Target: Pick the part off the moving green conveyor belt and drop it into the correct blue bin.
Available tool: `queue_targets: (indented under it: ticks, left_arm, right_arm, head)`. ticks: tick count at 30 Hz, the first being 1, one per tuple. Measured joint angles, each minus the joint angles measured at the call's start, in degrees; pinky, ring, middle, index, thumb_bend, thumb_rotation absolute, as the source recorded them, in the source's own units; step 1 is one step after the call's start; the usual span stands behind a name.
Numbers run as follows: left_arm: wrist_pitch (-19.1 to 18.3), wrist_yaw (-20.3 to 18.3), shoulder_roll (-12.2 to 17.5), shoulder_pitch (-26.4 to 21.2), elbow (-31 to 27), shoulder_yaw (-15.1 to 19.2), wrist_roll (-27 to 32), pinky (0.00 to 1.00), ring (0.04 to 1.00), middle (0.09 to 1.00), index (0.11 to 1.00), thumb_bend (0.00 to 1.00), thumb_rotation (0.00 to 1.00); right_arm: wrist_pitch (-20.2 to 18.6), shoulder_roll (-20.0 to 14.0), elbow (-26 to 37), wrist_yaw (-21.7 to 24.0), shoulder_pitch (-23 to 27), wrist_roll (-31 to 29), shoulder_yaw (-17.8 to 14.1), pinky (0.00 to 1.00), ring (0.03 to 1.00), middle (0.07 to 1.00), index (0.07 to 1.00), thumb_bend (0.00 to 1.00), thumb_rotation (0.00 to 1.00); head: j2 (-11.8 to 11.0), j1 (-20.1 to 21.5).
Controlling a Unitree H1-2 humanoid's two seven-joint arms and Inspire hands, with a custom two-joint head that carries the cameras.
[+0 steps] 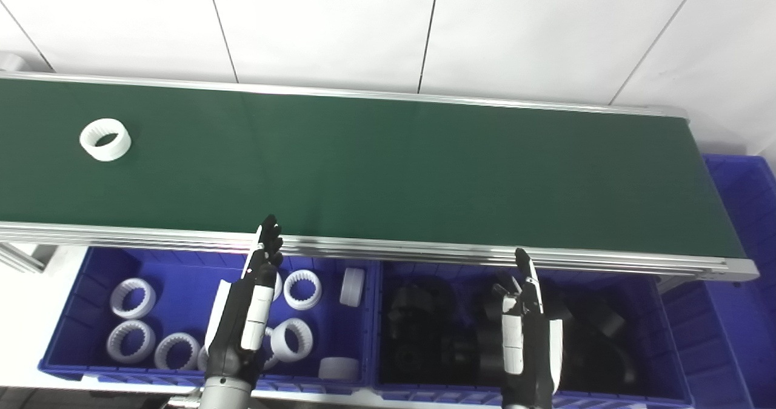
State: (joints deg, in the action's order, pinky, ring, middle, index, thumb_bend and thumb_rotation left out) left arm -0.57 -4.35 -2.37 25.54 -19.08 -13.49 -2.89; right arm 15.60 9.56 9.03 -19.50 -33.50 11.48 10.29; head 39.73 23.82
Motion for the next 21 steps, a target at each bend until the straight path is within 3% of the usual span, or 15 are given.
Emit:
queue_targets:
  ticks: [11, 21]
  left_arm:
    - [-6.9, 0.0, -1.7, 1.7, -2.3, 0.4, 6.2, 1.0, 1.0, 1.0, 1.0, 0.49, 1.0]
    - [-5.3, 0.0, -2.4, 1.8, 0.5, 0.2, 6.2, 1.0, 1.0, 1.0, 1.0, 0.52, 1.0]
  right_arm:
    - [0.0, -0.2, -0.8, 1.0, 0.0, -1.1, 0.0, 0.84, 0.898, 0.975, 0.95, 0.71, 1.0]
    - [0.5, -0.3, -1.9, 1.9, -0.3, -1.9, 0.0, 0.85, 0.903, 0.974, 0.957, 0.69, 1.0]
  head:
    - [-1.0, -0.8]
    - [-5.0, -4.9]
